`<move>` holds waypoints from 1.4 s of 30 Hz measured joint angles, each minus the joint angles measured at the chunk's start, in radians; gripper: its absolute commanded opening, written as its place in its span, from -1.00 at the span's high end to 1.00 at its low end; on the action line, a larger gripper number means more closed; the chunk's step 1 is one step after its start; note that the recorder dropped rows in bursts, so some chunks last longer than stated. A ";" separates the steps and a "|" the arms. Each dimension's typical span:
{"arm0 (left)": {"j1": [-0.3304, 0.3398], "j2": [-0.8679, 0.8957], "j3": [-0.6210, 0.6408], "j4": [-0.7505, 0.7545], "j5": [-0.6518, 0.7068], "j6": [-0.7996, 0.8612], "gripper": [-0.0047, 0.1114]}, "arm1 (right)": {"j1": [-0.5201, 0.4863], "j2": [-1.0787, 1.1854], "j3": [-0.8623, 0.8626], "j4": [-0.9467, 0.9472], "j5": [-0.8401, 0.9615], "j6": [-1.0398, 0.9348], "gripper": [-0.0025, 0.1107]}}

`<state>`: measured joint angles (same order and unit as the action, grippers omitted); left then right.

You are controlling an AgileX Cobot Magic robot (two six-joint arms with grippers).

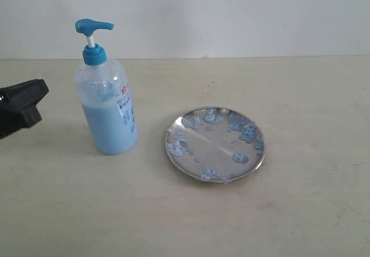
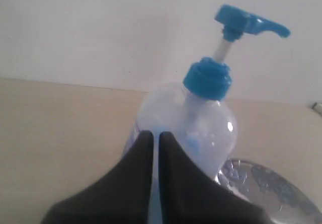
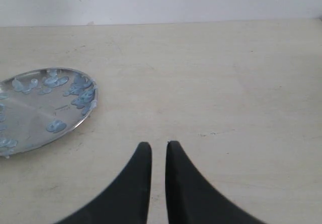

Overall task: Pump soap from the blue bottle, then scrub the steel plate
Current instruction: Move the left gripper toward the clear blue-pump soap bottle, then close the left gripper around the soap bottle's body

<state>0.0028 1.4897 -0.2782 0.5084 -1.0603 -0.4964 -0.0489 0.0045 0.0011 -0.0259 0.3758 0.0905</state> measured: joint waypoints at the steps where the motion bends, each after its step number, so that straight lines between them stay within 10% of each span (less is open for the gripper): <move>1: 0.000 0.000 0.021 0.002 -0.009 0.075 0.81 | 0.000 0.000 0.000 0.000 0.000 0.000 0.96; 5: 0.000 0.000 0.035 0.021 0.043 0.257 0.18 | 0.000 0.000 0.000 0.000 0.000 0.000 0.96; 8: 0.000 0.000 0.035 0.064 0.038 0.314 -0.96 | 0.000 0.000 0.000 0.000 0.000 0.000 0.96; 21: 0.000 0.061 0.011 0.154 -0.123 0.296 -0.96 | 0.000 0.000 0.000 0.000 0.000 0.000 0.96; 42: -0.037 0.579 -0.444 0.275 -0.155 0.279 -0.96 | 0.000 0.000 0.000 0.000 -0.002 0.000 0.96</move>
<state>-0.0338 2.0688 -0.7218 0.7836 -1.2151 -0.2170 -0.0489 0.0045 0.0011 -0.0259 0.3735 0.0905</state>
